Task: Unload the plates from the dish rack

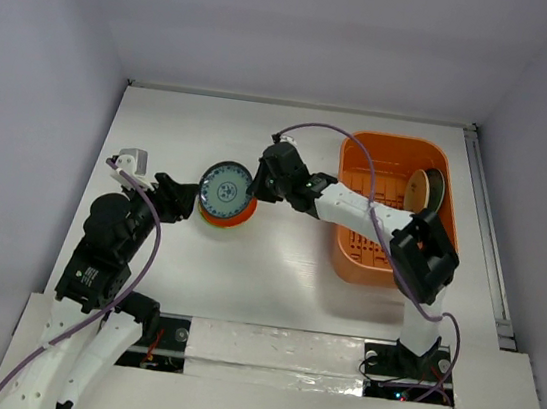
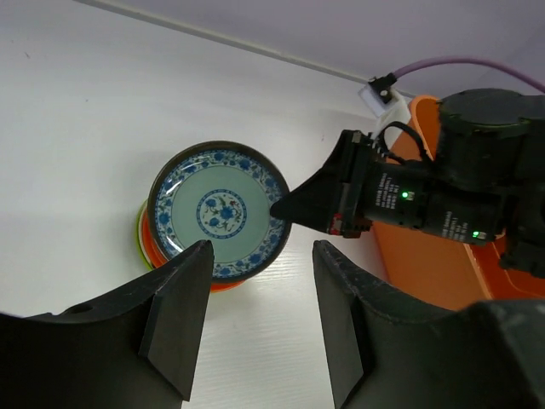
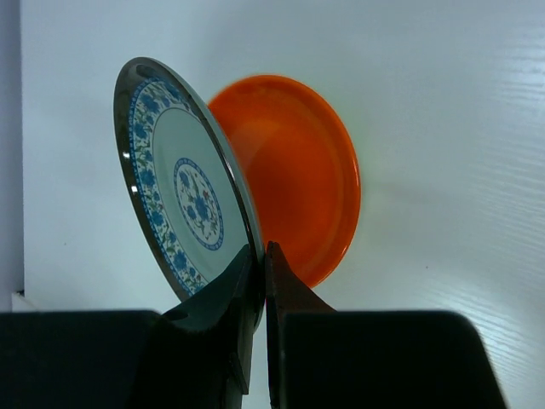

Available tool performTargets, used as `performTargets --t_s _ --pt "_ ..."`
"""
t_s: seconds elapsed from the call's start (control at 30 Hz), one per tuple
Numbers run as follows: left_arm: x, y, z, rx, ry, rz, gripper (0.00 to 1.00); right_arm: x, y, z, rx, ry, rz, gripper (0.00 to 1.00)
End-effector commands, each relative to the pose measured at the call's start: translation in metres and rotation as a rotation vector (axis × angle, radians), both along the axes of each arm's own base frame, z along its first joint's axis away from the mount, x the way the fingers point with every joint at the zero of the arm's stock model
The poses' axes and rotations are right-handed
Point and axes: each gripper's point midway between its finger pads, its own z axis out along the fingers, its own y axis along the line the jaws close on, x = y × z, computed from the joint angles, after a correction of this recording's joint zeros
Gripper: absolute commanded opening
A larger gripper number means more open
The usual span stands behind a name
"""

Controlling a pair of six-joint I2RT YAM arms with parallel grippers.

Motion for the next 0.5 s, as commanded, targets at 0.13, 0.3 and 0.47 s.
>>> performTargets --t_s 0.13,0.3,0.47 --pt "0.002 -0.001 0.005 -0.008 -0.027 0.000 0.48 0.016 0.022 0.011 0.160 0.000 -0.050 0.11" --pt "0.002 -0.002 0.006 -0.010 -0.030 -0.002 0.48 0.010 0.019 -0.018 0.123 0.044 -0.046 0.26" --pt "0.002 -0.002 0.006 -0.010 -0.030 -0.003 0.48 0.004 0.015 -0.021 0.065 0.038 -0.017 0.43"
